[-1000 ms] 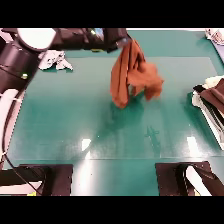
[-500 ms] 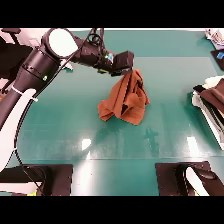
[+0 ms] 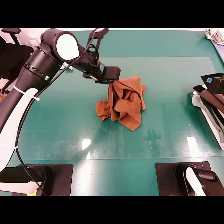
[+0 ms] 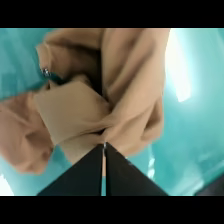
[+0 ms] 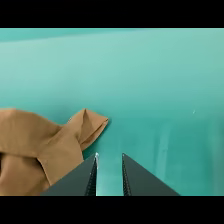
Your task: Fold the shirts.
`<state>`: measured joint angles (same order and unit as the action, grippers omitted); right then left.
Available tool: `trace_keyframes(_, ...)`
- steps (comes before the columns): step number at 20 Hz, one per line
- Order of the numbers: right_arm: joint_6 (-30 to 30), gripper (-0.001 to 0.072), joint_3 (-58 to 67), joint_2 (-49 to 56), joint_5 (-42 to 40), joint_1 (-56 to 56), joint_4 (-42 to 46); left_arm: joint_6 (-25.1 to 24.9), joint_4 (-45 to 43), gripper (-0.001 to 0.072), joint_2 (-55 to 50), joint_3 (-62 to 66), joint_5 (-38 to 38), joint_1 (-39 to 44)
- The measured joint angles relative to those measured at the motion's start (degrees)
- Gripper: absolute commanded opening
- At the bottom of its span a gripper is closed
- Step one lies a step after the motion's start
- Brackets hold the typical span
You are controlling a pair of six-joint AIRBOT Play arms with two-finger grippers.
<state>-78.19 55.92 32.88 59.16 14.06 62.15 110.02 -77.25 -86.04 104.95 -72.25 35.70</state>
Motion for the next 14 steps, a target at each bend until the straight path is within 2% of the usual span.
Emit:
trace_keyframes(4, -0.61, 0.0179, -0.57, -0.31, 0.55, -0.63, 0.39, 4.04, -1.84, 0.0023, -1.57, 0.00, 5.22, -2.60)
trace_keyframes(7, -0.76, 0.0179, -0.70, 0.37, 0.68, -3.58, 0.46, 5.01, -2.03, 0.0023, -3.45, 0.00, 8.92, -3.89)
trace_keyframes(8, -0.76, 0.0179, -0.70, 1.07, 0.94, -4.87, 0.55, 5.07, -2.21, 0.0067, -4.31, 0.00, 10.47, -4.26)
trace_keyframes(9, -0.79, 0.0179, -0.74, 1.95, 1.22, -6.23, 0.79, 5.05, -2.29, 0.0339, -5.20, 0.00, 12.04, -4.50)
trace_keyframes(10, -0.79, 0.0180, -0.74, 3.13, 1.66, -7.76, 1.07, 5.05, -2.27, 0.0526, -6.21, 0.00, 13.68, -4.87)
trace_keyframes(14, -0.85, 0.0181, -0.74, 8.79, 3.96, -13.22, 5.35, 5.11, -2.10, 0.0544, -9.05, 0.00, 16.65, -8.24)
